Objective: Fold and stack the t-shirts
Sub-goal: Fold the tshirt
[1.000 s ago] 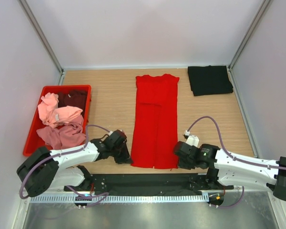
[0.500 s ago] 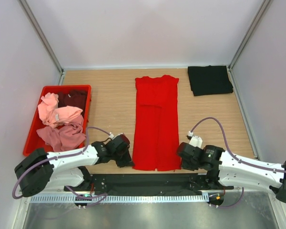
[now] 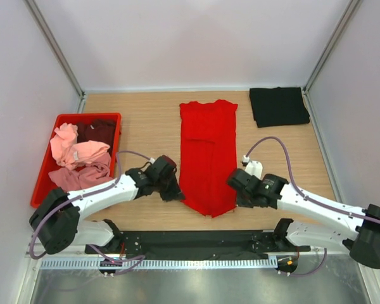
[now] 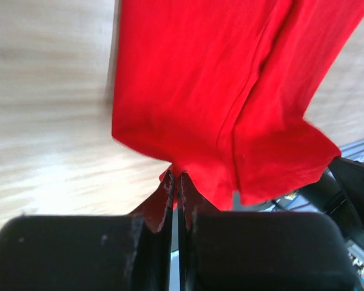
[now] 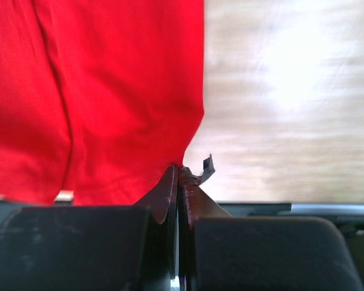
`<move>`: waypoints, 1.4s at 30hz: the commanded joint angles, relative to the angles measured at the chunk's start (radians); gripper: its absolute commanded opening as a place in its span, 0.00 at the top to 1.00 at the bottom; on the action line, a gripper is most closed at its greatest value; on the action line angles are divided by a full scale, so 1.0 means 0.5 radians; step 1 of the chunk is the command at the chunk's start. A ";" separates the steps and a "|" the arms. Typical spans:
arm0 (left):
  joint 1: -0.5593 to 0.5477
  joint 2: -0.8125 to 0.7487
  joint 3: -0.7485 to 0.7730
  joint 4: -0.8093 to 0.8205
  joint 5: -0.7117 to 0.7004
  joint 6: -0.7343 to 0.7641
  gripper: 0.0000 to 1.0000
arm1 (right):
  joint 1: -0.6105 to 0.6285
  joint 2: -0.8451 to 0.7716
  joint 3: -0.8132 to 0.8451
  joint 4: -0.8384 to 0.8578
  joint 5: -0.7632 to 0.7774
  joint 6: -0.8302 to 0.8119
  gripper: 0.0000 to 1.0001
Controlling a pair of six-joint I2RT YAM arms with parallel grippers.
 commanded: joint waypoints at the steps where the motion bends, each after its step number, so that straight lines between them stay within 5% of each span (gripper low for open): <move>1: 0.176 0.050 0.190 -0.104 0.047 0.189 1.00 | -0.191 0.110 0.159 0.171 -0.009 -0.339 0.99; 14: 0.835 0.731 0.960 -0.172 0.470 0.591 1.00 | -0.878 0.810 0.840 0.426 -0.150 -1.094 0.99; 28: 0.998 1.458 1.702 -0.212 0.725 0.665 1.00 | -1.155 1.445 1.383 0.524 -0.181 -1.355 0.99; 42: 1.130 1.784 2.028 -0.215 0.709 0.567 1.00 | -1.434 1.764 1.626 0.582 -0.365 -1.355 0.99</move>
